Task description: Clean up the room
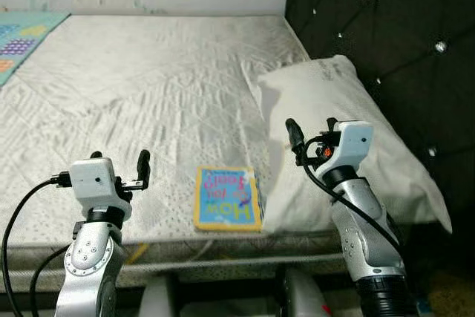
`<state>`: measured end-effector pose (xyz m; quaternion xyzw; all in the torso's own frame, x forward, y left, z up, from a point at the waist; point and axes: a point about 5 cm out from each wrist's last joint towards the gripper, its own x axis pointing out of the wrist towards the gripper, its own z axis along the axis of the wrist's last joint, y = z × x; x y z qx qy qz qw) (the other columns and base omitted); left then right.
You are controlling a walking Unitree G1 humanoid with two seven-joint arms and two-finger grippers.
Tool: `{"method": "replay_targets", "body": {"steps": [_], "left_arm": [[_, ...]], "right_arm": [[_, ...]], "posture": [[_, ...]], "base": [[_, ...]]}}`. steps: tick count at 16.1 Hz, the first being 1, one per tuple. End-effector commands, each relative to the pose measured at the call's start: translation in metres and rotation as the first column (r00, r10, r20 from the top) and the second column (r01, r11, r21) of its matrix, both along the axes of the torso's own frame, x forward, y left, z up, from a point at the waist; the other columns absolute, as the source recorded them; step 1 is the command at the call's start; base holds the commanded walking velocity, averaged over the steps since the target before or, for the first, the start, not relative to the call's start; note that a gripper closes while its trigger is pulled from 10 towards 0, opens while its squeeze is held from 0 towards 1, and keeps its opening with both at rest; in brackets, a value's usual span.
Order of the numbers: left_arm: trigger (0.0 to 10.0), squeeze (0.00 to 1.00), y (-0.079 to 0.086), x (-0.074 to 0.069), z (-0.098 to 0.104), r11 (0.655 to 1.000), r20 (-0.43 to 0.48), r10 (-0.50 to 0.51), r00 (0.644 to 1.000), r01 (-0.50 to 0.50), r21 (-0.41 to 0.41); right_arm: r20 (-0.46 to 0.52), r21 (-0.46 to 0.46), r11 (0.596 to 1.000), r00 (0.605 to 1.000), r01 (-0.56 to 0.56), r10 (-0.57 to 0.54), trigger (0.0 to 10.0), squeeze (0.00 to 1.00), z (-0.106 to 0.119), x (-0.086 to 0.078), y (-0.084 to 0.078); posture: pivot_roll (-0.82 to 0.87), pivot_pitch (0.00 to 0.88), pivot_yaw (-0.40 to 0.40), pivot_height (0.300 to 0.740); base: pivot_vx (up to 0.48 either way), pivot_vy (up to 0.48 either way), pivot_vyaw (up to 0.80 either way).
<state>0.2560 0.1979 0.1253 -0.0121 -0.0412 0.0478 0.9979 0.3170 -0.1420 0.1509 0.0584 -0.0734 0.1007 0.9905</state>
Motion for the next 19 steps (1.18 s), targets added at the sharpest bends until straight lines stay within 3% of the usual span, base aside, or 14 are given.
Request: {"method": "replay_targets", "body": {"steps": [1, 7, 19], "left_arm": [[10.0, 0.00, -0.0047, 0.0017, 0.0059, 1.000, 0.012, -0.021, 1.000, 0.021, 0.008], [10.0, 0.00, -0.0088, 0.0011, 0.0067, 0.999, 0.008, -0.032, 0.999, 0.032, -0.002], [10.0, 0.00, -0.0146, 0.0032, 0.0050, 0.995, -0.024, -0.057, 0.998, 0.055, -0.083]], "right_arm": [[0.016, 0.005, 1.000, 1.000, 0.017, -0.017, 10.0, 0.00, 0.0062, -0.0006, -0.0036], [0.000, -0.001, 0.999, 0.999, 0.033, -0.033, 10.0, 0.00, 0.0047, -0.0022, -0.0064], [-0.050, -0.009, 0.998, 0.996, 0.067, -0.067, 10.0, 0.00, -0.0035, -0.0034, -0.0105]], "posture": [[-0.01, 0.000, 0.002, 0.674], [-0.01, 0.000, -0.005, 0.740], [-0.01, 0.000, -0.006, 0.740]], "base": [[0.000, 0.000, 0.00], [0.000, 0.000, 0.00], [0.000, 0.000, 0.00]]}}
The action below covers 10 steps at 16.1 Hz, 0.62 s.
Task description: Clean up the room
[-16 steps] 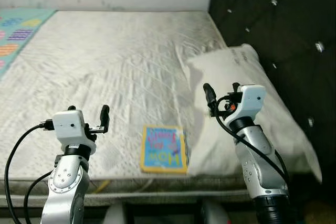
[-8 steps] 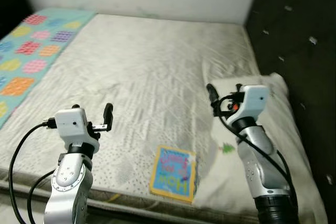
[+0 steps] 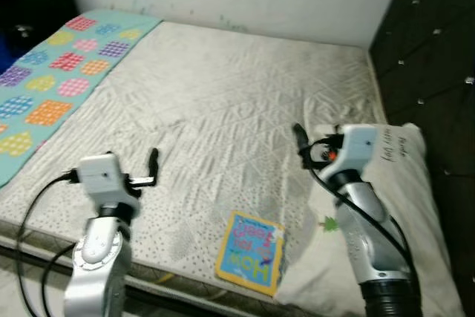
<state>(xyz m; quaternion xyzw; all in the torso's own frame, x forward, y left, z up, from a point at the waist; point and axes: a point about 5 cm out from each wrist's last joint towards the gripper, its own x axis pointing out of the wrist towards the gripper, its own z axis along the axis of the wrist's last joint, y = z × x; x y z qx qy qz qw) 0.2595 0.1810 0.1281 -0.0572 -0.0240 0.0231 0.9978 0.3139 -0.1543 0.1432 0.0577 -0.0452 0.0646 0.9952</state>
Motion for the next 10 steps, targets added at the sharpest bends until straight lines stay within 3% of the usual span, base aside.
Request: {"method": "replay_targets", "body": {"steps": [1, 3, 7, 10], "left_arm": [[10.0, 0.00, 0.0019, 0.0000, 0.0021, 1.000, 0.003, -0.006, 1.000, 0.006, 0.004], [10.0, 0.00, 0.0015, 0.0001, 0.0020, 1.000, 0.004, -0.011, 1.000, 0.011, -0.001], [10.0, 0.00, 0.0000, 0.0005, 0.0012, 0.999, 0.004, -0.013, 1.000, 0.013, -0.040], [10.0, 0.00, 0.0011, 0.0012, 0.0011, 0.998, 0.001, -0.009, 1.000, 0.009, -0.061]], "right_arm": [[0.011, 0.001, 1.000, 1.000, 0.000, 0.000, 10.0, 0.00, 0.0044, 0.0002, 0.0017], [0.005, 0.012, 1.000, 1.000, 0.001, -0.001, 10.0, 0.00, 0.0040, 0.0004, 0.0016], [-0.007, 0.010, 1.000, 1.000, 0.002, -0.002, 10.0, 0.00, 0.0019, 0.0000, 0.0001], [-0.010, 0.008, 1.000, 1.000, -0.001, 0.001, 10.0, 0.00, 0.0016, 0.0006, 0.0001]], "posture": [[-0.01, 0.000, -0.006, 0.740], [-0.01, 0.000, -0.006, 0.740], [-0.02, 0.000, -0.012, 0.740], [-0.01, 0.000, -0.017, 0.740]], "base": [[0.000, 0.000, 0.00], [0.000, 0.000, 0.00], [0.000, 0.000, -0.74], [0.000, 0.000, 0.00]]}}
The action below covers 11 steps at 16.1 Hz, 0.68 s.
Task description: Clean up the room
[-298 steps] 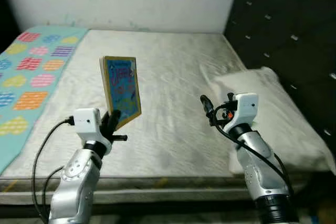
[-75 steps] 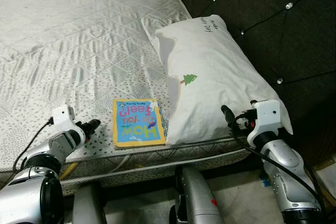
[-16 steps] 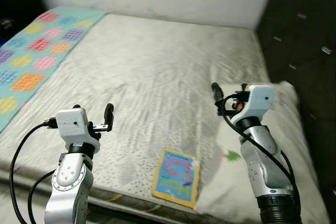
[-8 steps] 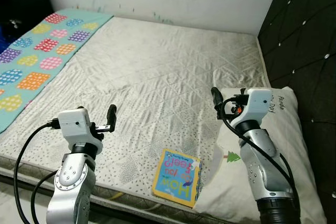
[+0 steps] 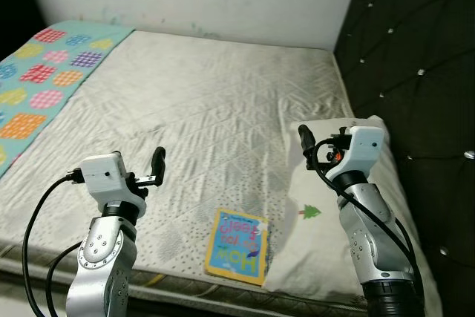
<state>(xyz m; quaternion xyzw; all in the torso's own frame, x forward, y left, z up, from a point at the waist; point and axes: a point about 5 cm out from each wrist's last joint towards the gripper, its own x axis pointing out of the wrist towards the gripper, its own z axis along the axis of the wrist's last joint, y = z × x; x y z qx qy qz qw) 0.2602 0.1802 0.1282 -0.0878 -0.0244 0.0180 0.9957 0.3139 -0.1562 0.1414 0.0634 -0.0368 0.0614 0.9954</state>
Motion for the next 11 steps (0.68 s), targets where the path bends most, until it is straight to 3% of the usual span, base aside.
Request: {"method": "replay_targets", "body": {"steps": [1, 6, 11], "left_arm": [[10.0, 0.00, 0.0020, 0.0004, 0.0010, 1.000, -0.002, 0.003, 1.000, -0.003, 0.000], [10.0, 0.00, 0.0015, 0.0016, 0.0013, 1.000, -0.003, 0.002, 1.000, -0.002, -0.007], [10.0, 0.00, 0.0028, 0.0011, 0.0008, 1.000, -0.005, 0.009, 1.000, -0.009, -0.010]], "right_arm": [[0.006, -0.003, 1.000, 1.000, -0.008, 0.008, 10.0, 0.00, 0.0032, 0.0007, 0.0020], [0.000, -0.006, 1.000, 1.000, -0.009, 0.009, 10.0, 0.00, 0.0017, 0.0008, 0.0023], [-0.015, -0.011, 1.000, 1.000, -0.007, 0.007, 10.0, 0.00, -0.0027, -0.0001, 0.0013]], "posture": [[-0.01, 0.000, -0.017, 0.740], [-0.01, 0.000, -0.019, 0.740], [-0.01, 0.000, -0.018, 0.740]], "base": [[0.000, 0.000, 0.00], [0.000, 0.000, -0.50], [0.000, 0.325, -0.09]]}}
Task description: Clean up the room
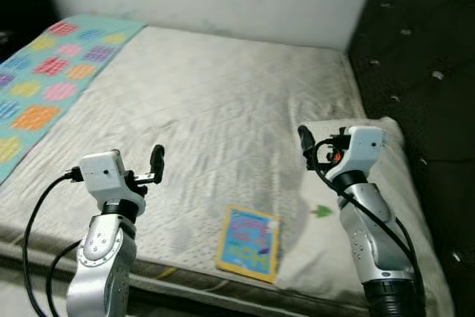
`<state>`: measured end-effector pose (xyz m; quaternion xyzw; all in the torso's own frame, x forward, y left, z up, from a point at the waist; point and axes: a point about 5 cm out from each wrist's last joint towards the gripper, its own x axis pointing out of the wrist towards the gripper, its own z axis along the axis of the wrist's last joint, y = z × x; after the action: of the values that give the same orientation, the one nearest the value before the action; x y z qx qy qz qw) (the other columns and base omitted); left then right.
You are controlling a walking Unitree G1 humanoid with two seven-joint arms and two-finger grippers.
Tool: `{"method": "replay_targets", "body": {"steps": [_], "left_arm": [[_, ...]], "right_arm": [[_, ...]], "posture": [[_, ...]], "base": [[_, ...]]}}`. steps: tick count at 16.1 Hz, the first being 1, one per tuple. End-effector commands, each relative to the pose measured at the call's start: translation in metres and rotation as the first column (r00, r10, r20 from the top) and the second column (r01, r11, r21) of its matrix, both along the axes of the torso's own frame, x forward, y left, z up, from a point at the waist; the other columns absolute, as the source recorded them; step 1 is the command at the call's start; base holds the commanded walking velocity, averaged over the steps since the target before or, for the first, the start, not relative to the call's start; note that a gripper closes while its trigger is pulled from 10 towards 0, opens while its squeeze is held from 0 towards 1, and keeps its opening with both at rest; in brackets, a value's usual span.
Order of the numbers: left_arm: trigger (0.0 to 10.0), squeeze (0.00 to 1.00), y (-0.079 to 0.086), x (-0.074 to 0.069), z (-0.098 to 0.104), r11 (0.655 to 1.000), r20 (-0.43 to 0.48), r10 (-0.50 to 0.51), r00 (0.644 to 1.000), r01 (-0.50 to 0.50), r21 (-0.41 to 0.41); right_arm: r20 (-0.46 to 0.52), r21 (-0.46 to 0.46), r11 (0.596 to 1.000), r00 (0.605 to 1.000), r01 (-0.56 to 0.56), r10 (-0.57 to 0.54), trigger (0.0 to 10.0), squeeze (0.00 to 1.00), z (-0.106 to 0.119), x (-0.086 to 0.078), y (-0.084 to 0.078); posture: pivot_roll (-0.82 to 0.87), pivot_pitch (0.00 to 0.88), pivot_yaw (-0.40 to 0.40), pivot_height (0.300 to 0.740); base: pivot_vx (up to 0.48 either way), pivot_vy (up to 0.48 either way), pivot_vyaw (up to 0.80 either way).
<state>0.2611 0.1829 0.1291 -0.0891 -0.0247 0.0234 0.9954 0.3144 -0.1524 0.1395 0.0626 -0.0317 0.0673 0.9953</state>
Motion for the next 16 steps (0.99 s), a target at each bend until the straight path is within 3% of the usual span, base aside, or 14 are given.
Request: {"method": "replay_targets", "body": {"steps": [1, 3, 16], "left_arm": [[10.0, 0.00, 0.0005, -0.0001, 0.0002, 1.000, -0.002, 0.001, 1.000, -0.001, -0.006], [10.0, 0.00, 0.0007, -0.0001, 0.0002, 1.000, -0.003, 0.002, 1.000, -0.002, -0.008], [10.0, 0.00, -0.0006, 0.0015, -0.0004, 1.000, -0.009, 0.006, 1.000, -0.007, -0.023]], "right_arm": [[-0.008, -0.006, 1.000, 1.000, 0.007, -0.007, 10.0, 0.00, -0.0008, -0.0006, -0.0023], [-0.003, -0.002, 1.000, 1.000, 0.005, -0.005, 10.0, 0.00, 0.0009, -0.0006, -0.0008], [-0.012, -0.012, 1.000, 1.000, -0.004, 0.004, 10.0, 0.00, -0.0019, -0.0010, -0.0002]], "posture": [[-0.01, 0.000, -0.017, 0.740], [-0.01, 0.000, -0.015, 0.740], [-0.01, 0.000, -0.020, 0.740]], "base": [[0.000, 0.326, -0.80], [0.000, 0.326, -0.74], [0.000, 0.395, 0.00]]}}
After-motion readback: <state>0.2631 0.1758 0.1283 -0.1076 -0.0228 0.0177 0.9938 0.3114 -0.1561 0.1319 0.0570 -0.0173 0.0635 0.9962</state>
